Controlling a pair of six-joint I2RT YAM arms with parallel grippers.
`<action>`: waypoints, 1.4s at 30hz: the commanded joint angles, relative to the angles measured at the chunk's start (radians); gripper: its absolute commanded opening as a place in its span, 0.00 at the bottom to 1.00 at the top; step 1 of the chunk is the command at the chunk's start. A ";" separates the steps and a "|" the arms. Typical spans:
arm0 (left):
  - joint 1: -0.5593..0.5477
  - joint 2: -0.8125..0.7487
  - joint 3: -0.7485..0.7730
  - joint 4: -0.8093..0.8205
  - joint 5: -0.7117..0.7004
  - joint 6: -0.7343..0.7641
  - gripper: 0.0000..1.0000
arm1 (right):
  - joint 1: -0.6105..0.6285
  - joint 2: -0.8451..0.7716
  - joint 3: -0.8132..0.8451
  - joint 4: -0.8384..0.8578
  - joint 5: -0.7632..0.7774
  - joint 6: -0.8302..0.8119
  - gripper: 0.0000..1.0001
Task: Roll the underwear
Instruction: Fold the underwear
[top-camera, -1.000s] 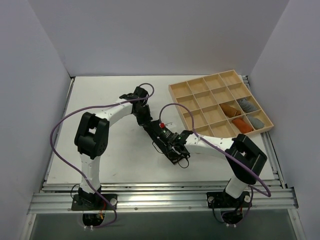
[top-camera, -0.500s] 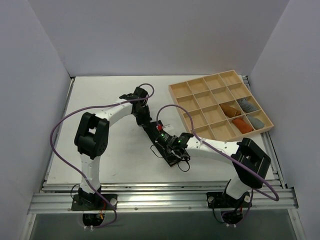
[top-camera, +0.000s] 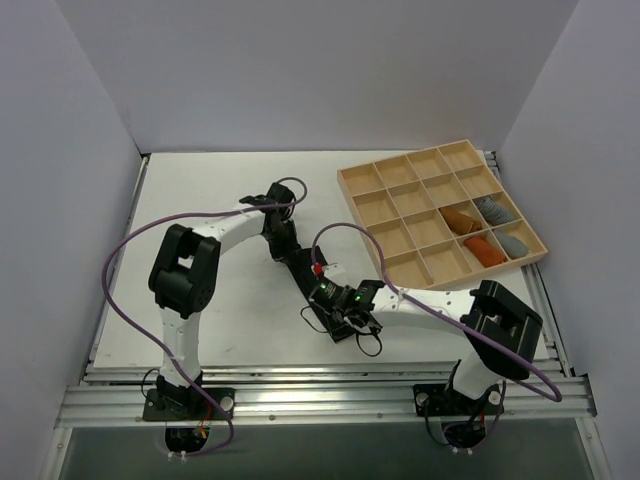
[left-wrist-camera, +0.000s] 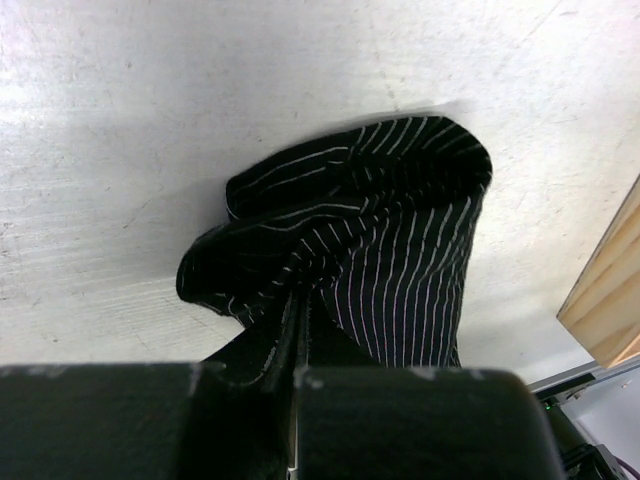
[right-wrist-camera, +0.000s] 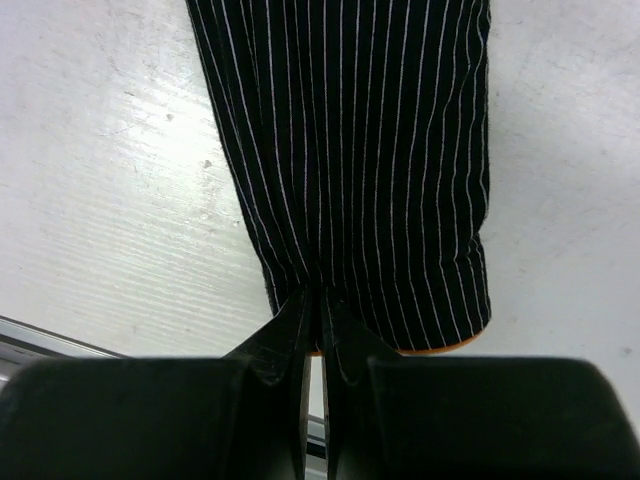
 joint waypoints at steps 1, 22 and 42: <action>0.008 -0.031 -0.026 0.023 -0.029 0.011 0.02 | 0.019 0.003 -0.048 0.014 -0.021 0.056 0.00; 0.010 -0.111 0.040 -0.046 -0.015 0.001 0.40 | 0.046 -0.078 0.095 -0.172 0.028 0.071 0.28; -0.125 -0.117 0.025 0.106 0.079 -0.168 0.40 | -0.263 -0.137 0.015 -0.107 -0.120 -0.078 0.19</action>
